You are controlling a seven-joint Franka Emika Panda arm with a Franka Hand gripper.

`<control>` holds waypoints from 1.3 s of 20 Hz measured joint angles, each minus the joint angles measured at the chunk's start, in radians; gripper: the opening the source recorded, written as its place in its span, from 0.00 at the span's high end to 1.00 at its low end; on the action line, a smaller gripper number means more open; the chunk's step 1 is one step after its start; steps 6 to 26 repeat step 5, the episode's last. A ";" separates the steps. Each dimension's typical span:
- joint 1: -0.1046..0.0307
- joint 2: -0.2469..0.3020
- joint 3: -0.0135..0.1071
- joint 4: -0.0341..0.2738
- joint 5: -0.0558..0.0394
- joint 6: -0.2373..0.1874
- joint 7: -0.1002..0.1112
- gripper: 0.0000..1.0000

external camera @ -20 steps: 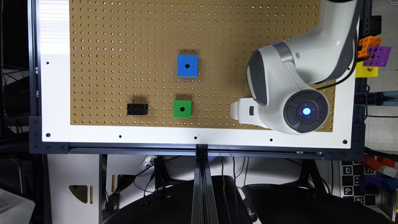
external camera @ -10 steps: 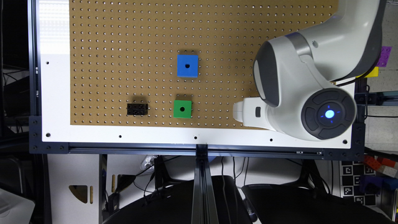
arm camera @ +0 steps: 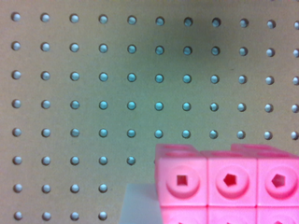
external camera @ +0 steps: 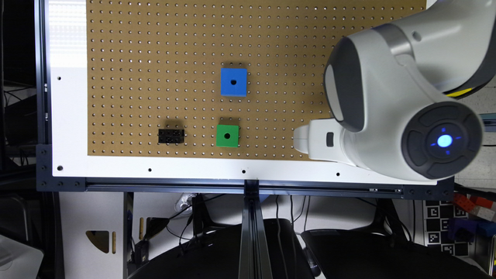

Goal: Pick up pink block.

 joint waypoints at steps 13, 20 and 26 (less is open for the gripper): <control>0.000 -0.005 0.000 0.000 0.0000 -0.006 0.000 1.00; 0.000 -0.005 0.000 0.000 0.0000 -0.006 0.000 1.00; 0.000 -0.005 0.000 0.000 0.0000 -0.006 0.000 1.00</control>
